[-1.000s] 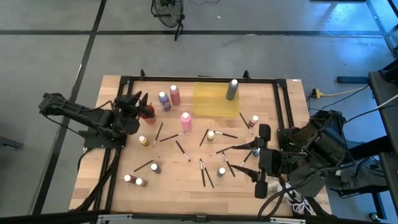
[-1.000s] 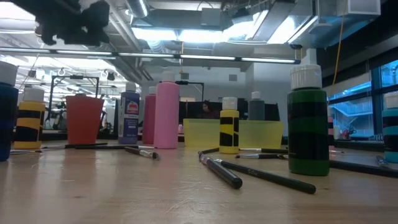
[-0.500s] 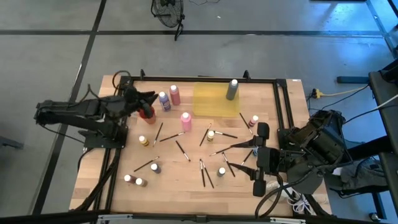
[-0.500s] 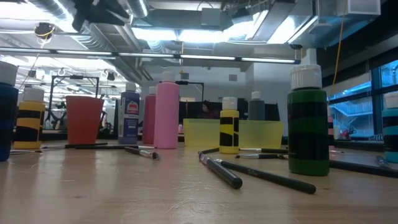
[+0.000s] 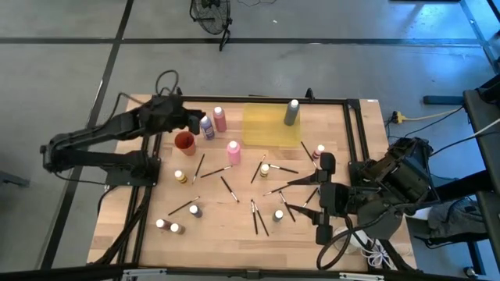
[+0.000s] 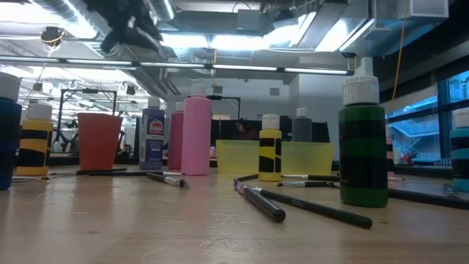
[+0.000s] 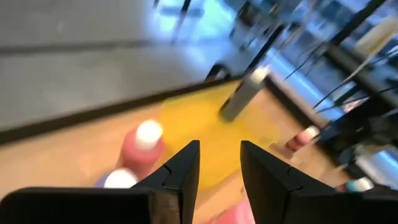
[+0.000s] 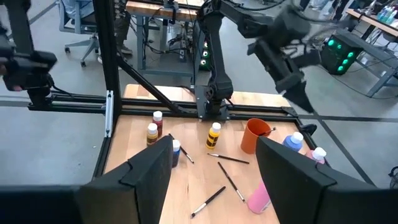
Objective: Pick & Place Paint Supplies
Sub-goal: Put the large purple paint bottle into the yellow bin
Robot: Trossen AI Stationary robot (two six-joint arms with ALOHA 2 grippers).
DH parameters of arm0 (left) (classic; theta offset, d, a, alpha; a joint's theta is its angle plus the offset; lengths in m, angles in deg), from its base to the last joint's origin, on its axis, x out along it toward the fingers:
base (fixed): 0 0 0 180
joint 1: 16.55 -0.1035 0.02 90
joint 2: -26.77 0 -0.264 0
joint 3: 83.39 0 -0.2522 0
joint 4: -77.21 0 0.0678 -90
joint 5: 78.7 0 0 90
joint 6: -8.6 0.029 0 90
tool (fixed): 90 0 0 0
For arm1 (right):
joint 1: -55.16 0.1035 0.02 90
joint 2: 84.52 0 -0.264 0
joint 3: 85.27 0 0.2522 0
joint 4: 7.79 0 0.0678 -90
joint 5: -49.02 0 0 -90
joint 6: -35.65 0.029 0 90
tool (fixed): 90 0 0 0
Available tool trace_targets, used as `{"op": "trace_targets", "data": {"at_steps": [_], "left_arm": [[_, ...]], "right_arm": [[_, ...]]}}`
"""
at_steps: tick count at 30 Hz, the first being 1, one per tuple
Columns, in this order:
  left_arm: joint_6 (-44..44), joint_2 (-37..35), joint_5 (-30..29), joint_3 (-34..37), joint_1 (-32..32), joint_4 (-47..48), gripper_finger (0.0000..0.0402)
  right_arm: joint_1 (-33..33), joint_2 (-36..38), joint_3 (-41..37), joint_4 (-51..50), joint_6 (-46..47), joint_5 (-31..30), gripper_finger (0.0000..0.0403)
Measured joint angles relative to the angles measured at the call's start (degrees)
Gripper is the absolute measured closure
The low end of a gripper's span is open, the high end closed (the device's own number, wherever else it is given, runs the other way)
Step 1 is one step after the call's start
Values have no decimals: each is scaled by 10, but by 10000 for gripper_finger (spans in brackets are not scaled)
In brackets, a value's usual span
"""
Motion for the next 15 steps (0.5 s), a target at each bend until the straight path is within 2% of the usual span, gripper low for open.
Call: {"op": "trace_targets", "data": {"at_steps": [6, 11, 15], "left_arm": [[-47, 63, 75, -57, -70, 88, 295], [-32, 109, 74, -117, -96, 182, 294], [-7, 133, 62, -132, -102, 217, 284]], "right_arm": [[-8, 0, 0, 2, 2, 0, 169], [-14, 0, 0, 1, 2, 0, 169], [-13, 0, 0, -1, 0, 0, 169]]}}
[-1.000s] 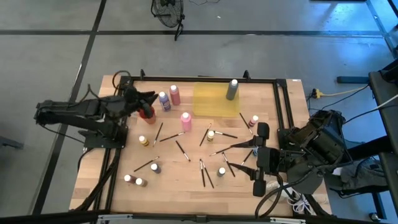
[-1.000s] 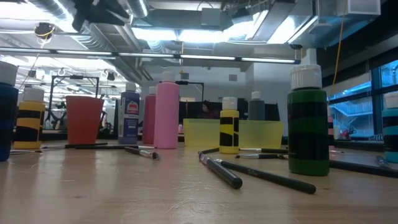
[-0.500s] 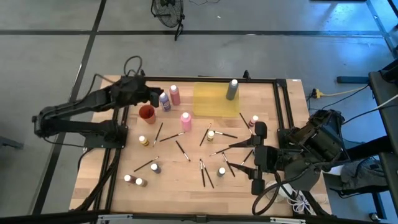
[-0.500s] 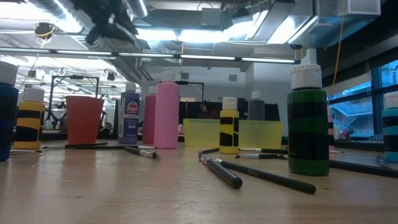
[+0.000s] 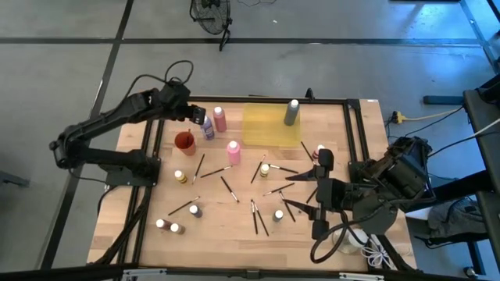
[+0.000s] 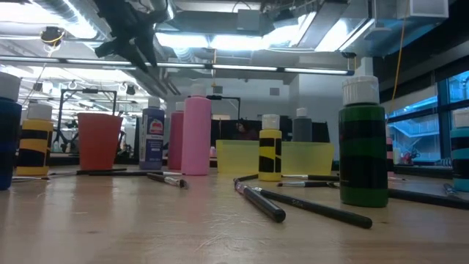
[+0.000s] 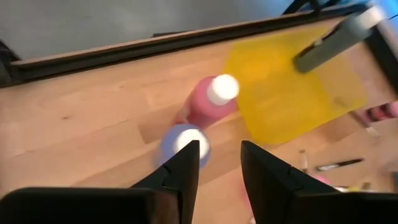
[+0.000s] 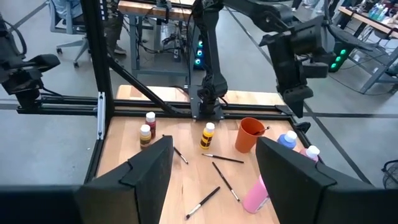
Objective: Pick & Place Paint Supplies
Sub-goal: Put the large purple paint bottle into the yellow bin
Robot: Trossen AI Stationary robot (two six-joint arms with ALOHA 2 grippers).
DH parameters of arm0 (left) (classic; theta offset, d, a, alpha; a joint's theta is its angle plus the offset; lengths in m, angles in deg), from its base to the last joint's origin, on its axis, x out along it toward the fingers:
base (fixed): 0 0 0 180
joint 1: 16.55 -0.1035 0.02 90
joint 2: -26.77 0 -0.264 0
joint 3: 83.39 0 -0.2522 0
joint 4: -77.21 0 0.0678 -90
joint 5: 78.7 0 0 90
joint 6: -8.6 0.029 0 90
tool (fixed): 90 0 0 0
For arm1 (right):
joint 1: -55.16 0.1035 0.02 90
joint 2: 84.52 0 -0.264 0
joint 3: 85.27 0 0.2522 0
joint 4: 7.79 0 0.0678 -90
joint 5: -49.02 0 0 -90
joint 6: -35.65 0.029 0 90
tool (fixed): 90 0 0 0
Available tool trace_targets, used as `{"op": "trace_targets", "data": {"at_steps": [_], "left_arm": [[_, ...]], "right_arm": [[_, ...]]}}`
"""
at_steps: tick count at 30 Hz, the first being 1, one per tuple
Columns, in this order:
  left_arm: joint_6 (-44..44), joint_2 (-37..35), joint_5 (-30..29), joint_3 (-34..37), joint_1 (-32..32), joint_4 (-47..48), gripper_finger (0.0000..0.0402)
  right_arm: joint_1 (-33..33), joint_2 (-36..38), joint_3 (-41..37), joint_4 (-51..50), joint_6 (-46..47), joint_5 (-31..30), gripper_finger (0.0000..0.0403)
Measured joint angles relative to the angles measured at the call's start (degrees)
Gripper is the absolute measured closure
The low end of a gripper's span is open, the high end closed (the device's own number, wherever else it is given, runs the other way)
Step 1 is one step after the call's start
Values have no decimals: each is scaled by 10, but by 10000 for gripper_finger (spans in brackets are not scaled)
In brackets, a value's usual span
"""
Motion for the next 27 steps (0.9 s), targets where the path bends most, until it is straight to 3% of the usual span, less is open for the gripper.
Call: {"op": "trace_targets", "data": {"at_steps": [11, 23, 27], "left_arm": [[59, 49, 7, 0, -2, 0, 237], [95, 47, 15, 0, -2, -4, 241], [99, 47, 16, 0, -2, -2, 220]], "right_arm": [[-8, 0, 0, -7, -1, 0, 169], [-15, 0, 0, -8, -8, 0, 169], [-17, 0, 0, -6, -11, 0, 169]]}}
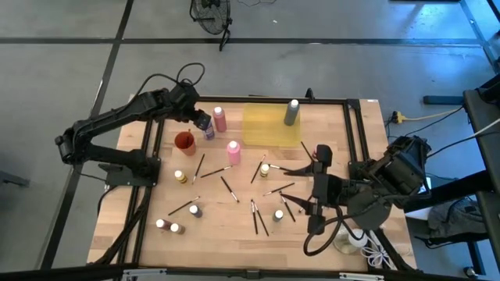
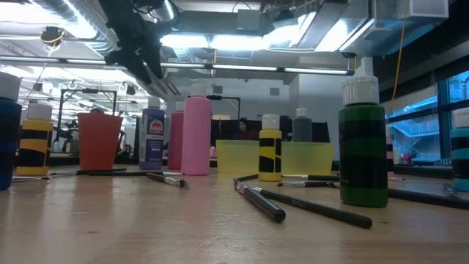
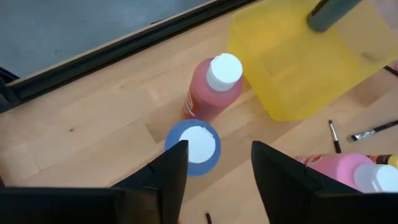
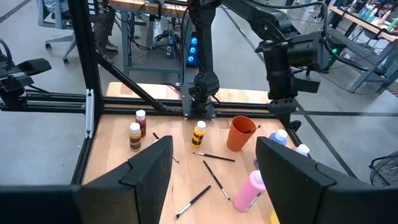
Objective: Pick & Place Paint Supplies
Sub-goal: Put the large purple paint bottle into the yellow bin
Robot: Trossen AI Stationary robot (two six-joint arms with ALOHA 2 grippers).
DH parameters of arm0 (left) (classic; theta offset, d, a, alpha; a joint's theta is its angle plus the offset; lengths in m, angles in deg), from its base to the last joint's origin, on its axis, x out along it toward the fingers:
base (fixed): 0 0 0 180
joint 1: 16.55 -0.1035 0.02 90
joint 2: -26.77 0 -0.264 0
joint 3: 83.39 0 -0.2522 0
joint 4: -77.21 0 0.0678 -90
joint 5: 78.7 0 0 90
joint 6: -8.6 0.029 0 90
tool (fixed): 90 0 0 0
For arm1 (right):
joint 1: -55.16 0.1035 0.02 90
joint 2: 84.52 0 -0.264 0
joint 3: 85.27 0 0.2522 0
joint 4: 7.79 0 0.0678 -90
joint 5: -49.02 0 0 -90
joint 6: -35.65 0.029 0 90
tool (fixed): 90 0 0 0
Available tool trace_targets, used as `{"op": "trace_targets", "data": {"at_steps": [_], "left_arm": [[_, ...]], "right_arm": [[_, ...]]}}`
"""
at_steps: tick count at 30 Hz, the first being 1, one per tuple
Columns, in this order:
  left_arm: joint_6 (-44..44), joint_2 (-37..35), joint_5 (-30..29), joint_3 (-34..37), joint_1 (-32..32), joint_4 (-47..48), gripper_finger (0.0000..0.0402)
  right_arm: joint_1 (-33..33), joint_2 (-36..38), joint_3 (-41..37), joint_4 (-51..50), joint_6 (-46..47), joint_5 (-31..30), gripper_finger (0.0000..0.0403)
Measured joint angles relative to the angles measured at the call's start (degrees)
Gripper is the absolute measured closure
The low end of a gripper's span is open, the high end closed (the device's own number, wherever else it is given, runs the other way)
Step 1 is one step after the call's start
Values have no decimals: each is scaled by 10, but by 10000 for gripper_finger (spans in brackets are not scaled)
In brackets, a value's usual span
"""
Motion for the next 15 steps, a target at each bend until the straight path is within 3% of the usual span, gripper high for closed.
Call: {"op": "trace_targets", "data": {"at_steps": [8, 15], "left_arm": [[5, 0, -4, 0, 0, 9, 152], [-5, 2, -1, 0, 9, 9, 139]], "right_arm": [[0, 0, 0, 0, 0, 0, 169], [0, 0, 0, 0, 0, 0, 169]]}}
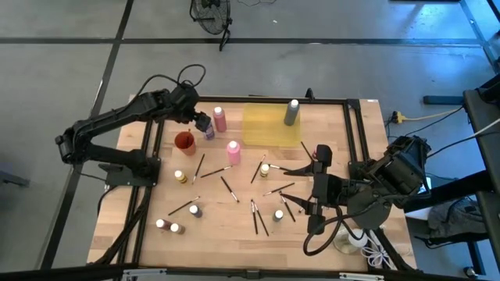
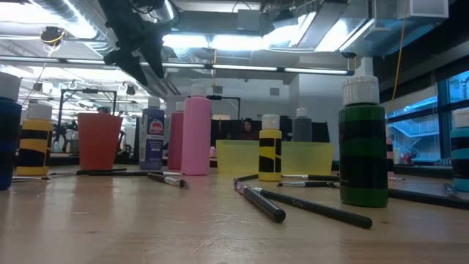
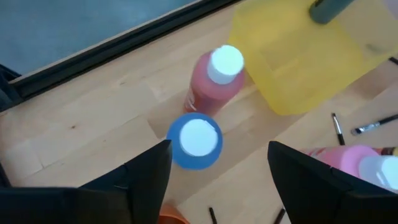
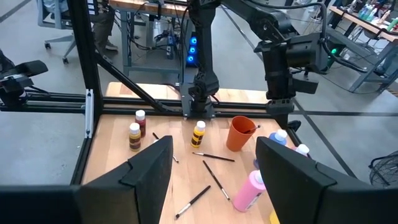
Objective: Pick & Place Paint Supplies
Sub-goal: Put the large purple paint bottle into the yellow bin
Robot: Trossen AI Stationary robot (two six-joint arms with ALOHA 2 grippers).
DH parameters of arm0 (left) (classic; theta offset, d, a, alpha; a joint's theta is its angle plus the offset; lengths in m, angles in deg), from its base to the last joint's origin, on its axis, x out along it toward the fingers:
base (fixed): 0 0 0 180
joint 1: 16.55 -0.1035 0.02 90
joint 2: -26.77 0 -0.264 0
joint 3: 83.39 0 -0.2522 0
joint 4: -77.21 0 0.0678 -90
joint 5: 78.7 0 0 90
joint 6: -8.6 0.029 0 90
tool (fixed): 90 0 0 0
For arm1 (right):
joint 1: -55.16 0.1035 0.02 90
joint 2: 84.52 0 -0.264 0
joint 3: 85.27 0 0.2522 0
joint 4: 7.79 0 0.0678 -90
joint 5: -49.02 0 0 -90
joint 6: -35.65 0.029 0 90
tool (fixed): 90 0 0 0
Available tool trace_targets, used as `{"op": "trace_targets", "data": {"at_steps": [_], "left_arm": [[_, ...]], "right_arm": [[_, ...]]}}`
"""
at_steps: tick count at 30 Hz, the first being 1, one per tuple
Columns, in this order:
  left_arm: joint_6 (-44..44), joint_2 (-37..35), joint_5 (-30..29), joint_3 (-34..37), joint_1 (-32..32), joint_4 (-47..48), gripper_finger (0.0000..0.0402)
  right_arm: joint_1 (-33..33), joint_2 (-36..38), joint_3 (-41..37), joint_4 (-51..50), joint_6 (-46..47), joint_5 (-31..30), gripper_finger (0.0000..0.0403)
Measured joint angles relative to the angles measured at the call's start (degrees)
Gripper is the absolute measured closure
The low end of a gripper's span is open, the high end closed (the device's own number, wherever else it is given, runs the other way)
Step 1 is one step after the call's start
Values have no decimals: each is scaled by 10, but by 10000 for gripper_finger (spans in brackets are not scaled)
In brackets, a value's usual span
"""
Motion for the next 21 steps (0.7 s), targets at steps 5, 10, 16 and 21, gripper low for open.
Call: {"op": "trace_targets", "data": {"at_steps": [5, 10, 16, 21], "left_arm": [[2, 27, 22, 0, 0, 0, 139], [-9, 61, 20, 0, -1, 0, 143], [-14, 67, 13, 0, -6, 0, 154], [-15, 63, 12, 0, -6, 0, 161]], "right_arm": [[0, 0, 0, -1, 0, 0, 169], [0, 0, 0, -5, 0, 0, 169], [0, 0, 0, -9, 0, 0, 169], [0, 0, 0, -11, 2, 0, 169]]}}
